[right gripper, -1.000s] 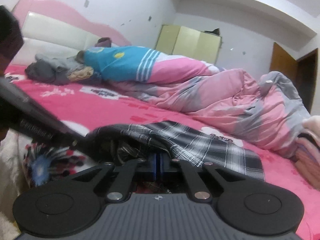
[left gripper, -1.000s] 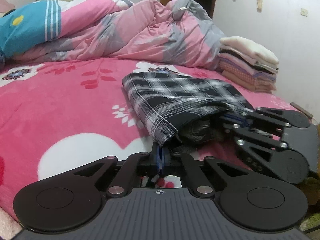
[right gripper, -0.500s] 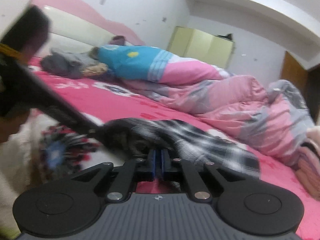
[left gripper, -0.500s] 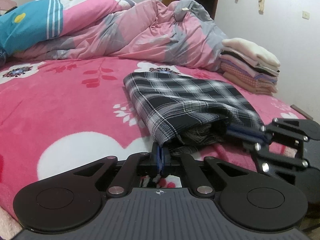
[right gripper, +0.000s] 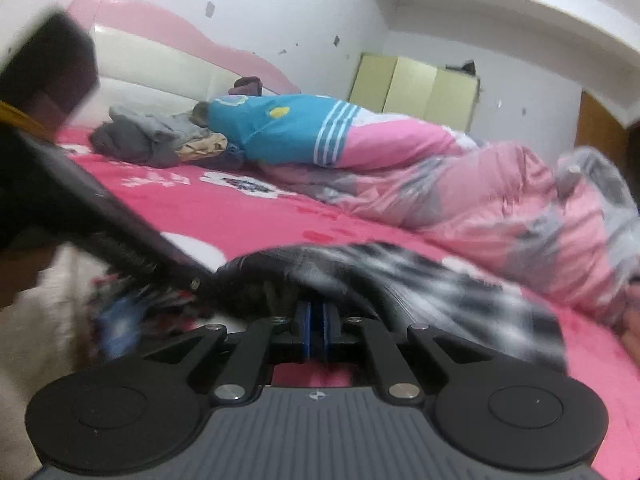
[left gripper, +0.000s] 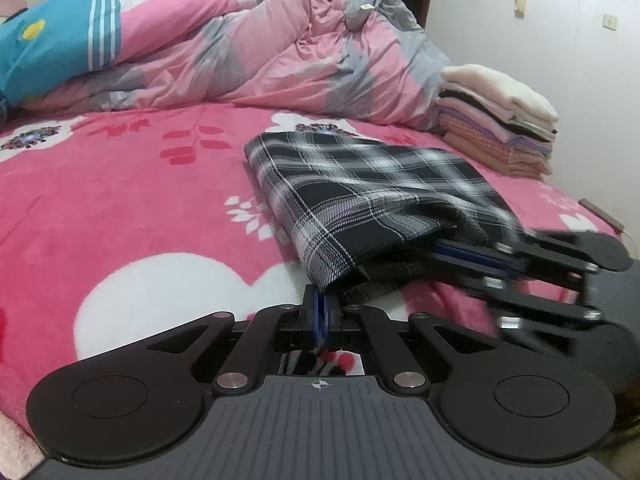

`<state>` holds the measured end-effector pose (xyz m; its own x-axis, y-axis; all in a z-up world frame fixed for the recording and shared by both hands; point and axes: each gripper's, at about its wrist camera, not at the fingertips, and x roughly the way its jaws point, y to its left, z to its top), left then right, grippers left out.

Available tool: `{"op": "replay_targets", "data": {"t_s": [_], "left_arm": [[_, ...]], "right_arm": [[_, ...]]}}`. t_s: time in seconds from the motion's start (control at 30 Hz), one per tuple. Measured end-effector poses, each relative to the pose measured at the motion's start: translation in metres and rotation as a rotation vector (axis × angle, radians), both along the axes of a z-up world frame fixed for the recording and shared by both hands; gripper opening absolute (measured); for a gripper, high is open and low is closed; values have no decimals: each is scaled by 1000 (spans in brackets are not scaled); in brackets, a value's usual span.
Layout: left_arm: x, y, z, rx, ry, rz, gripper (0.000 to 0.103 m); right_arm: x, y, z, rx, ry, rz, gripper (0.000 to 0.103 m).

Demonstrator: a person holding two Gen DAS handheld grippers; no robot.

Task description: Fold clothes

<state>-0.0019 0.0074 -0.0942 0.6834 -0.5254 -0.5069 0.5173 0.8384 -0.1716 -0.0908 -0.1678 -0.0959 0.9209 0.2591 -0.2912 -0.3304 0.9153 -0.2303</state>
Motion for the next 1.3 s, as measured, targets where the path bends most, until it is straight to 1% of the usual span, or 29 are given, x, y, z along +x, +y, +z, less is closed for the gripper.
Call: {"op": "replay_targets", "data": {"t_s": [0.03, 0.1, 0.17, 0.2, 0.23, 0.27, 0.3, 0.37, 0.43, 0.47, 0.53, 0.57, 0.6, 0.63, 0.67, 0.73, 0.83, 0.9, 0.97, 1.03, 1.07, 1.1, 1.2, 1.27, 1.3], "left_arm": [[-2, 3, 3, -1, -4, -5, 2], [-6, 7, 9, -2, -15, -15, 2], [-11, 9, 18, 4, -44, -24, 2], [-13, 7, 22, 10, -62, -28, 2], [-16, 4, 26, 21, -86, -35, 2], [-18, -3, 30, 44, -122, -50, 3], [-21, -9, 34, 66, -158, -65, 5], [-25, -26, 38, 130, -234, -119, 13], [-26, -45, 37, 216, -307, -182, 13], [-26, -55, 34, 260, -332, -214, 13], [-24, -71, 27, 343, -362, -258, 14], [-23, -79, 21, 393, -377, -267, 14], [-22, -85, 16, 435, -391, -273, 12], [-23, -88, 13, 462, -402, -273, 5], [-23, -89, 12, 476, -409, -276, 1], [-25, -88, 13, 479, -412, -285, 0], [-27, -85, 11, 479, -388, -315, 0], [-24, -85, 6, 476, -352, -332, 0], [-18, -83, 4, 458, -297, -336, 1], [-14, -76, 8, 413, -240, -333, 2], [-14, -69, 11, 376, -216, -331, 2], [-15, -62, 15, 339, -192, -328, 2], [-15, -36, 29, 204, -103, -286, 2], [-12, -24, 38, 123, -77, -232, 2], [-10, -19, 43, 85, -70, -206, 2]], "right_arm": [[-7, -9, 3, 15, 22, -21, 6], [-14, -30, 9, 89, 95, -62, 6], [-17, -56, 16, 259, 182, -115, 7], [-18, -71, 19, 361, 226, -144, 9], [-20, -87, 20, 458, 248, -182, 12], [-23, -102, 21, 555, 268, -222, 20], [-25, -117, 21, 652, 287, -261, 26], [-30, -139, 19, 768, 304, -318, 29], [-27, -154, 11, 854, 343, -325, 40], [-26, -161, 6, 897, 363, -328, 44], [-17, -168, -3, 949, 404, -319, 44], [-12, -170, -7, 965, 413, -299, 38], [-9, -172, -8, 972, 415, -285, 23], [-7, -172, -6, 966, 411, -275, 8], [-4, -172, -3, 958, 406, -267, 6], [-8, -172, 6, 923, 354, -244, 5], [-8, -174, 7, 873, 338, -252, 5], [0, -179, -9, 874, 406, -288, 7], [4, -182, -17, 890, 438, -306, 11], [1, -186, -14, 903, 436, -315, 17], [-4, -188, -8, 883, 418, -324, 22], [-10, -191, -1, 851, 391, -339, 24], [-26, -193, 24, 700, 315, -394, 25], [-28, -183, 39, 594, 261, -355, 25], [-25, -173, 46, 548, 233, -318, 24]]}}
